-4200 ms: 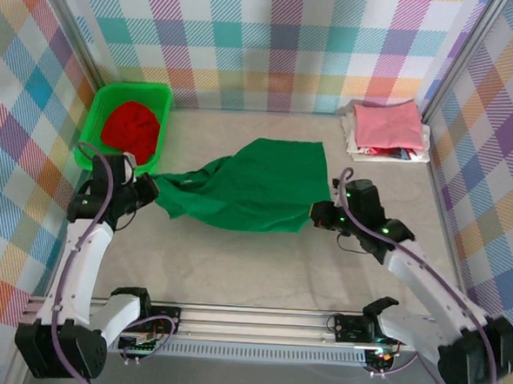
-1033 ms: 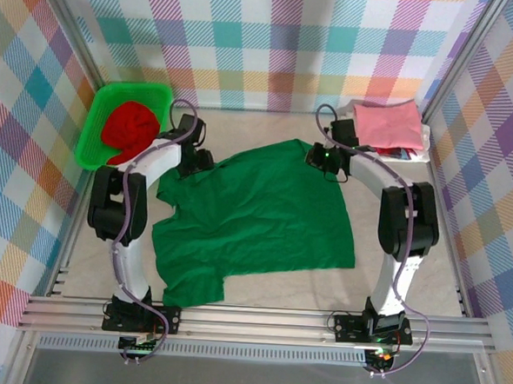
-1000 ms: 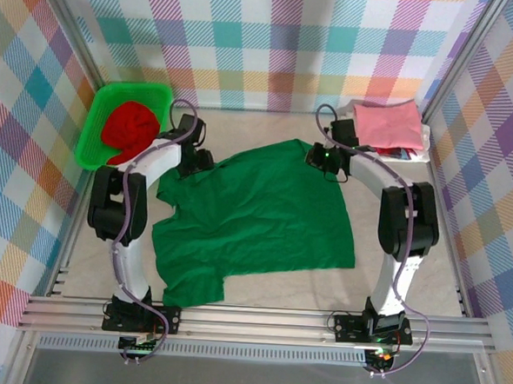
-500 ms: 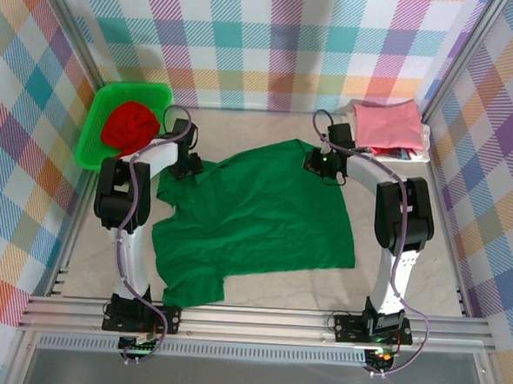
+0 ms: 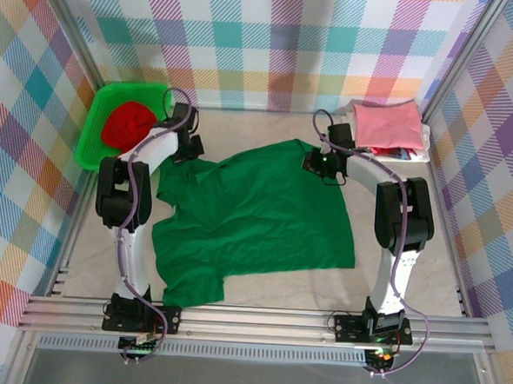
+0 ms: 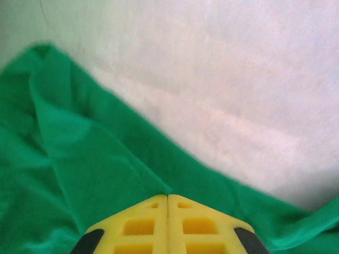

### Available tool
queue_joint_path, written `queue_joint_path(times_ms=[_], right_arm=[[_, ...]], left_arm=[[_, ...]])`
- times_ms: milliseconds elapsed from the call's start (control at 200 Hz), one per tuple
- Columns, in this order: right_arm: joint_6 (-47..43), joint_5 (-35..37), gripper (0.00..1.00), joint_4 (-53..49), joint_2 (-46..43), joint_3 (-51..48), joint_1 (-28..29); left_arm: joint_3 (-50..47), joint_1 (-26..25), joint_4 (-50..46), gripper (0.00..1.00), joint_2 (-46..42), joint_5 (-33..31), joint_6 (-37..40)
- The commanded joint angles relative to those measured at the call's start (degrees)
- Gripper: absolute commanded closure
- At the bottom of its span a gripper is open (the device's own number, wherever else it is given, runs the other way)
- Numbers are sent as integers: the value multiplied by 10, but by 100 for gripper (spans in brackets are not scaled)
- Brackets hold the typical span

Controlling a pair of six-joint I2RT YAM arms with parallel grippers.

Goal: Fold and stack the t-shirts

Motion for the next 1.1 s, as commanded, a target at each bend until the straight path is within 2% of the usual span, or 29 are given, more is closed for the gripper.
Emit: queue_joint_path(times_ms=[0,110,240,395,500,510,555,600,645,730,820,975,1095], right_arm=[[-2,-12,83,3,-23,-8,0],[0,-13,83,5,-30,-14,0],[-5,-13,83,3,-34,-16,0],[-1,-24,82,7,-36,-15,0],[-2,-23,81,4,-39,-12,-1],[-2,-23,80,2,-39,-12,0],[-3,-21,77,-2,-42,-10,-1],[-3,-21,76,-2,-45,-10,-1],[-3,-18,75,-3,-49,-8,-1],[-10,-7,74,-8,-54,0,-1],[-26,12,69,-28,-48,25,-1],[-70,62,65,-85,10,114,-2],[-98,89,61,-123,82,208,-1]], left_arm=[[77,-3,-39,100,34,-31,25],[160,-3,-79,100,71,-38,28],[208,1,-39,100,85,-36,30],[384,15,-86,100,195,-35,18],[456,28,-77,100,246,-36,-10],[459,29,-74,97,248,-37,-12],[472,33,-60,68,259,-43,-22],[484,37,-54,49,266,-40,-28],[490,39,-55,43,266,-42,-32],[488,37,-71,42,246,-44,-33],[427,26,-67,40,180,-43,-19],[90,-7,117,42,-45,-2,-24],[-62,-26,134,42,-123,40,-52]])
